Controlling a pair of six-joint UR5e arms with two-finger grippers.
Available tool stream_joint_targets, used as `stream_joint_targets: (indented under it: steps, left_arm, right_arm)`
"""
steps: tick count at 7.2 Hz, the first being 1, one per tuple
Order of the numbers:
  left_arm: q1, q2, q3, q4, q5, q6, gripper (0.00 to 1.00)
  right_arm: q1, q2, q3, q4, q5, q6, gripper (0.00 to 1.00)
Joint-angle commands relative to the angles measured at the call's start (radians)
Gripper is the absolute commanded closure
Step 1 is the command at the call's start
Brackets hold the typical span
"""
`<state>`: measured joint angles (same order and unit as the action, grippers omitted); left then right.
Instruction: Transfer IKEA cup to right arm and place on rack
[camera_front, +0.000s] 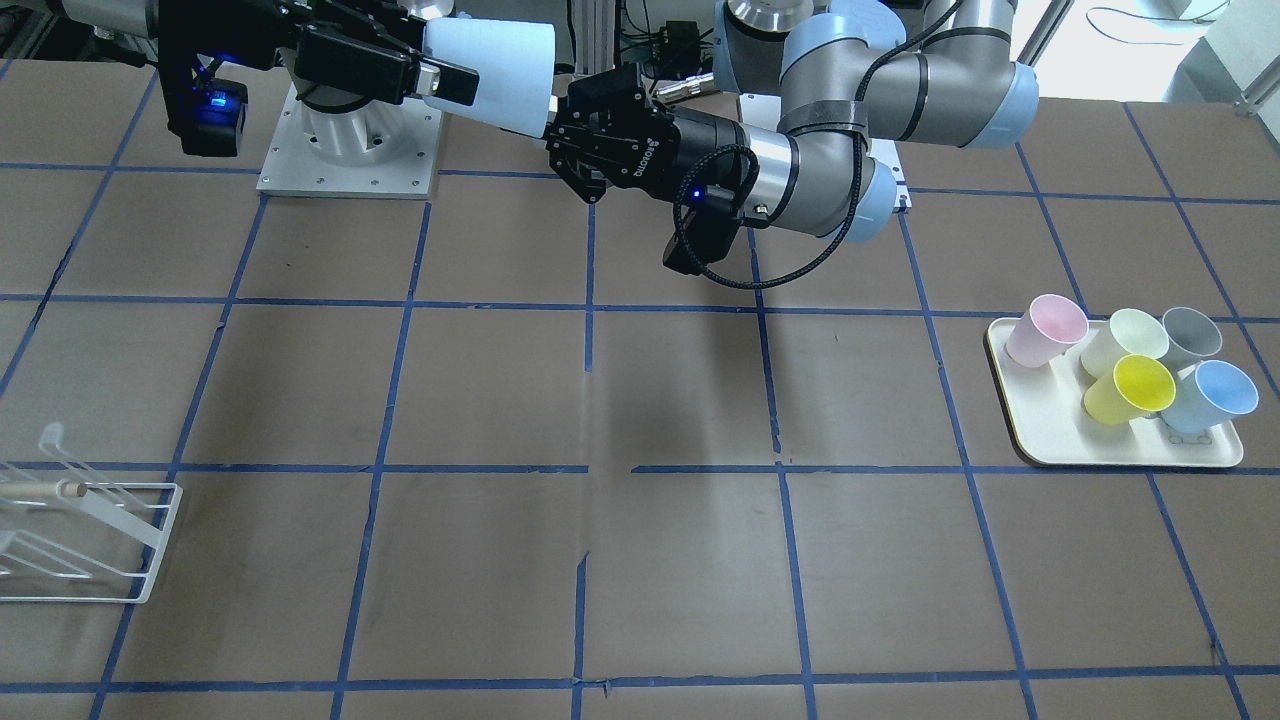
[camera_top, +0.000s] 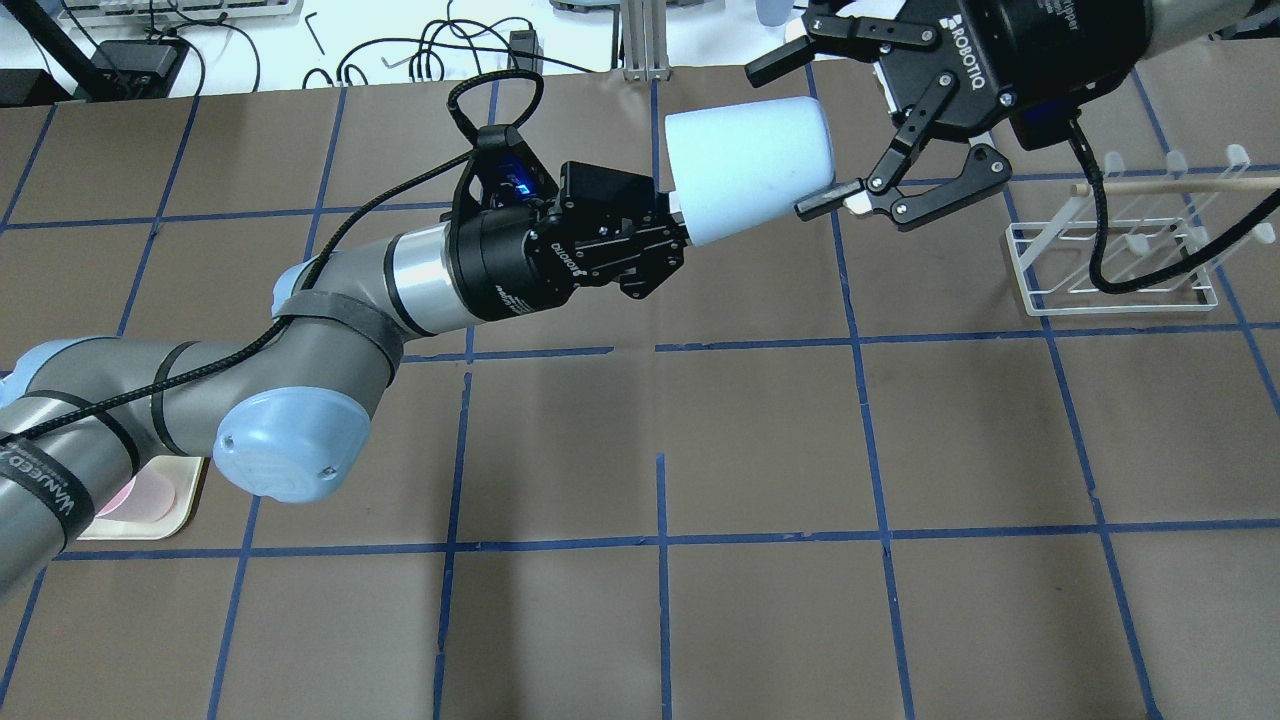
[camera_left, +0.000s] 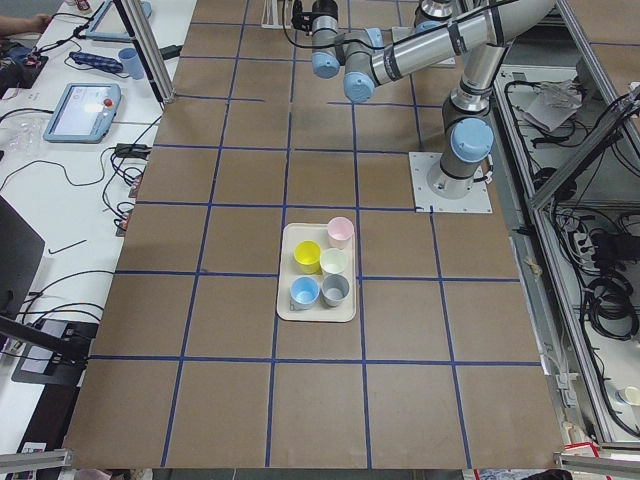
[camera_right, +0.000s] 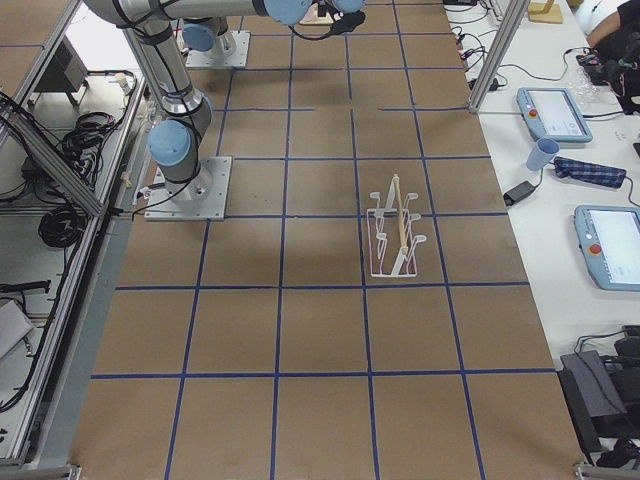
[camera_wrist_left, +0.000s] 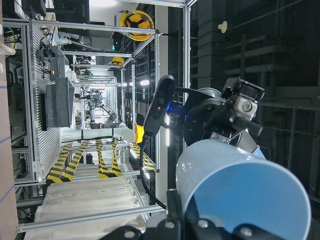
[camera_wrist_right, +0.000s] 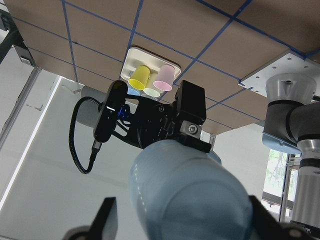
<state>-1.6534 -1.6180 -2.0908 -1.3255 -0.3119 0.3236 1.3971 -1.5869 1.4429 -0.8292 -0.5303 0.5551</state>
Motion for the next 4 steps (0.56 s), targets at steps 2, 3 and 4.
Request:
stream_joint_targets:
  steps: [2,3,4]
  left_arm:
    - [0.0,0.0,0.0,0.0,0.0,0.0,1.0]
    - [0.0,-0.002,0.0,-0.001,0.002,-0.006,0.87]
    - [0.001,0.0,0.0,-0.001,0.002,-0.006,0.34]
  right_arm:
    - [-0.001,0.001,-0.003,-0.001,0.0,0.0,0.55]
    - [-0.006,0.001,-0.003,-0.002,0.0,0.0,0.58]
    - [-0.007,0.001,-0.004,-0.004,0.0,0.0,0.6]
